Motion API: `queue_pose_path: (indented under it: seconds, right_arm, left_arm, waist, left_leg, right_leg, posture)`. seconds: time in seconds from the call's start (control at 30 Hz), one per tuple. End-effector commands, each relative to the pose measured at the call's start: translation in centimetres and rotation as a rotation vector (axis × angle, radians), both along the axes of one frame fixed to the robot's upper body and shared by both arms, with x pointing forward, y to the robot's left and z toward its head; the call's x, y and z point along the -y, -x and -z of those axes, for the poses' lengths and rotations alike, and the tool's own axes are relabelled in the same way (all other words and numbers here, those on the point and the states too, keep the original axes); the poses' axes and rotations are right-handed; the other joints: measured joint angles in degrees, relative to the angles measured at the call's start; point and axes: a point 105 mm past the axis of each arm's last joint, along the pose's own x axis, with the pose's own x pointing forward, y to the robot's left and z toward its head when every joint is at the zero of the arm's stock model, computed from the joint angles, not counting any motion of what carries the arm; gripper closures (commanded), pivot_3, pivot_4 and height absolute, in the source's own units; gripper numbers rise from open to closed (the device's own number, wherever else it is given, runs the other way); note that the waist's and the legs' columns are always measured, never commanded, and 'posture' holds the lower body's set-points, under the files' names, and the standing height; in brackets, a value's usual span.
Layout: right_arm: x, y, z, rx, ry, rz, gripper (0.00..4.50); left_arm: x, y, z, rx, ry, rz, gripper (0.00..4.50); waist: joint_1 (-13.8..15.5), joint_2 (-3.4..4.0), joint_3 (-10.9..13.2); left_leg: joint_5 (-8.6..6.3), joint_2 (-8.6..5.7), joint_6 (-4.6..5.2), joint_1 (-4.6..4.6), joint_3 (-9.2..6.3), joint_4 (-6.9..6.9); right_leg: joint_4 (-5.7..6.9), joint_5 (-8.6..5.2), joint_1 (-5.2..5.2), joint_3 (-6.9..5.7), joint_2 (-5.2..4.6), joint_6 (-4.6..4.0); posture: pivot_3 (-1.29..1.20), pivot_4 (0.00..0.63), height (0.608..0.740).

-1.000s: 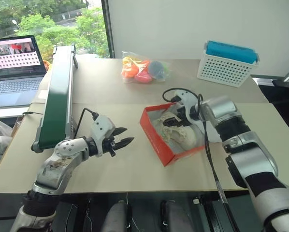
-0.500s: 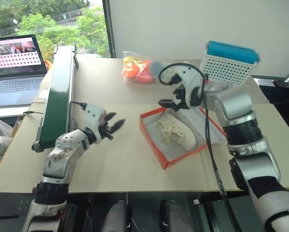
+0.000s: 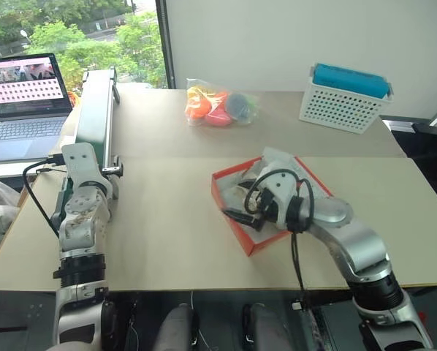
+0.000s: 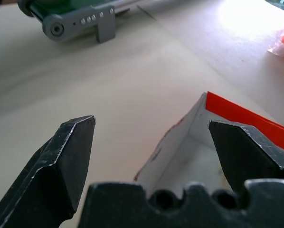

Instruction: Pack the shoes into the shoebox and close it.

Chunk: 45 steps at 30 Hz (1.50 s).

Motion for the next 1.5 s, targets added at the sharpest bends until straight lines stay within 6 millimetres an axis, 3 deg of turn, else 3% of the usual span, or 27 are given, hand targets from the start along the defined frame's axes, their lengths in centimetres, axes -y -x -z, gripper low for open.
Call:
queue_pose_path:
  seconds: [0.03,0.37,1.1,1.5]
  right_arm:
    - [0.0,0.8,-0.6,0.043,-0.03,-0.024,0.0]
    - [0.9,0.3,1.2,-0.028,-0.032,0.072,0.0]
    - [0.4,-0.3,1.8,-0.025,-0.036,0.148,0.0]
    - [0.1,-0.5,2.1,-0.027,-0.033,0.155,0.0]
  left_arm:
    - [-0.3,0.4,-1.3,0.048,-0.035,-0.018,0.02]
    - [0.0,0.5,-0.7,0.022,-0.066,-0.033,0.02]
    - [1.5,0.0,-0.2,0.007,-0.088,0.019,0.02]
    - [1.0,0.2,-0.2,0.006,-0.1,0.003,0.02]
  waist:
    - [0.1,-0.01,0.0]
    - [0.4,-0.07,0.0]
    - [0.4,-0.13,-0.1]
    - [0.4,-0.14,-0.1]
  left_leg:
    - [0.0,0.0,0.0,0.0,0.0,0.0]
    - [0.0,-0.01,0.0,0.01,0.02,0.02]
    - [0.0,-0.01,-0.01,0.01,0.02,0.04]
    - [0.0,-0.01,0.0,0.01,0.02,0.04]
  right_leg:
    - [0.0,0.0,0.0,0.0,0.0,0.0]
    - [0.0,0.01,0.02,0.01,0.0,-0.01]
    - [0.02,0.01,0.02,0.01,0.0,-0.01]
    - [0.02,0.01,0.02,0.01,0.0,-0.01]
  posture:
    - [0.0,0.15,0.699]
    - [0.0,0.15,0.699]
    - [0.0,0.15,0.699]
    - [0.0,0.15,0.699]
